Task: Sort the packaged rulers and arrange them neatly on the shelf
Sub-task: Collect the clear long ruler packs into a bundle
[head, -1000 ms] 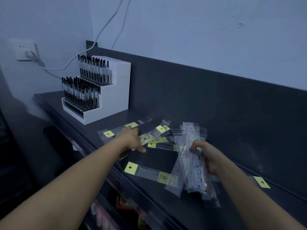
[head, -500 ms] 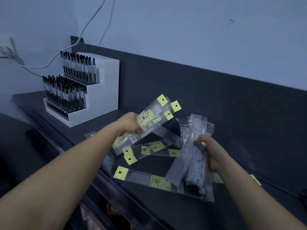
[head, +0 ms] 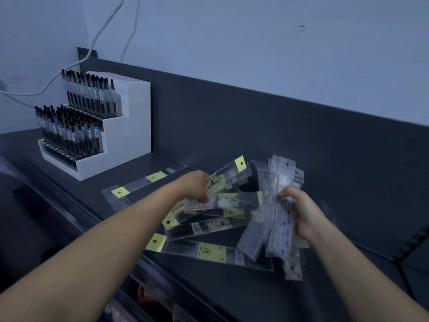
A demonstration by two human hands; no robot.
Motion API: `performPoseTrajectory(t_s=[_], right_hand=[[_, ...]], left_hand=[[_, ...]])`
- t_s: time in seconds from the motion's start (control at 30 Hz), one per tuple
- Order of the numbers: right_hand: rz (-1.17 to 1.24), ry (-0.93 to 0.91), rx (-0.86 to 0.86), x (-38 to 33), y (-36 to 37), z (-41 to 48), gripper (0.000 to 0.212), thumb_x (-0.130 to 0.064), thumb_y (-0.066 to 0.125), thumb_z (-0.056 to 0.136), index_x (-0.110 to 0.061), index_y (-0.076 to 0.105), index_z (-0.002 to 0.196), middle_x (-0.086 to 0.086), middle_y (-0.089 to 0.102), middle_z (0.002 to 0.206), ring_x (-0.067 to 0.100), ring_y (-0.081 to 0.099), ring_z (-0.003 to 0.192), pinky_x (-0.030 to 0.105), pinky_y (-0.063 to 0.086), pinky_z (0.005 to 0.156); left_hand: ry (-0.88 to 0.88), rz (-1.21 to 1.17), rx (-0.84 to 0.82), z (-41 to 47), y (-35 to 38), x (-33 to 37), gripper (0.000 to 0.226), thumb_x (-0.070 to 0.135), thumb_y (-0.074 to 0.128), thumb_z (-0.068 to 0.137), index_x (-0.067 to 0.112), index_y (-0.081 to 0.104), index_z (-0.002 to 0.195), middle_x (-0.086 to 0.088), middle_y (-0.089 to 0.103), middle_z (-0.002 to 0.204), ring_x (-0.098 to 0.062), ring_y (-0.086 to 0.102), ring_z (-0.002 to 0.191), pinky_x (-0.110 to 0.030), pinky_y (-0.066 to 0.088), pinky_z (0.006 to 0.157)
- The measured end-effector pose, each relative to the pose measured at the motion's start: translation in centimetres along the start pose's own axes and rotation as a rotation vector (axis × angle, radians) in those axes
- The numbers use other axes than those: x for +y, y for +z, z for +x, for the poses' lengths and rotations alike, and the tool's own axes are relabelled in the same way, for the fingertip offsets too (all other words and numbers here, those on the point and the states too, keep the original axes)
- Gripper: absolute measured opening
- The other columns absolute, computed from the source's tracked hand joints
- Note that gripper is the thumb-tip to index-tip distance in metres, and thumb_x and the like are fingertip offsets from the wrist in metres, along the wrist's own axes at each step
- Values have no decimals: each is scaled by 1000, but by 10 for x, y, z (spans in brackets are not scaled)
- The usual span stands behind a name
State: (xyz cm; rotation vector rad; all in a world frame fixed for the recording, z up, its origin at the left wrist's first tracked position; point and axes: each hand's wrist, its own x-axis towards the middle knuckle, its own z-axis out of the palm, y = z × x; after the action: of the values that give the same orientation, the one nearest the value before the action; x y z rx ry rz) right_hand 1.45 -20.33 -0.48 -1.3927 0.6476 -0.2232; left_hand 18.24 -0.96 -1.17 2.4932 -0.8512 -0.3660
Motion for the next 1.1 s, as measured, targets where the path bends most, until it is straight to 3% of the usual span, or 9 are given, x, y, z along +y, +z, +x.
performPoseTrajectory(t_s=[0.13,0.23,0.3,0.4,0.6,0.73,0.9,0.97,1.1], right_hand=[[-20,44,5,6,-15,-9,9,-14,55,82,-7,61,85,7,67,64,22,64,56,34,48,64],[-39,65,25,9,-24,-12,11,-14,55,82,-6,61,87,8,68,64,22,66,54,33,49,63],[-45,71,37,11,-29,-13,13,-14,55,81,-6,62,88,9,68,67,24,66,59,33,50,65],[-50,79,58,13,-35,-16,12,-13,56,79,-6,62,88,10,68,69,27,64,66,35,51,68],[-79,96,98,17,-51,-22,15,-15,58,77,-7,62,89,10,68,70,27,63,66,34,51,69],[-63,90,93,18,-55,-23,14,-14,57,78,-8,62,90,9,67,69,26,64,65,34,51,67],[-35,84,91,16,-52,-21,15,-14,58,78,-8,61,91,8,67,67,25,63,65,34,50,66],[0,81,82,16,-49,-20,12,-14,58,80,-8,61,90,7,67,63,24,63,62,33,49,64],[72,72,70,20,-37,-13,18,-12,59,81,-8,63,97,11,70,79,28,66,73,37,52,67]], left_hand=[[-2,167,-21,6,14,7,26,9,65,79,13,56,103,-6,61,100,-22,58,87,-30,43,67],[32,344,99,10,27,13,38,17,57,85,18,48,121,-7,50,118,-27,49,110,-41,39,91],[169,373,161,11,35,22,41,23,54,90,24,48,130,-5,47,123,-28,42,118,-43,33,98],[321,345,4,11,50,38,36,32,59,90,23,59,125,-1,53,125,-24,47,117,-37,37,92],[179,329,-114,18,57,47,27,31,73,81,11,70,100,-4,65,108,-22,59,95,-35,52,81],[168,248,-175,15,56,50,38,29,75,80,7,66,110,-7,65,112,-23,60,96,-35,50,81],[160,137,-221,9,54,53,24,21,78,77,12,61,91,-1,58,88,-15,52,75,-27,41,63],[179,-46,-181,6,56,53,18,15,74,80,16,56,81,0,55,78,-12,49,65,-25,39,55],[152,-506,-258,-9,57,65,5,16,53,98,12,54,94,-3,65,79,-13,56,57,-23,42,47]])
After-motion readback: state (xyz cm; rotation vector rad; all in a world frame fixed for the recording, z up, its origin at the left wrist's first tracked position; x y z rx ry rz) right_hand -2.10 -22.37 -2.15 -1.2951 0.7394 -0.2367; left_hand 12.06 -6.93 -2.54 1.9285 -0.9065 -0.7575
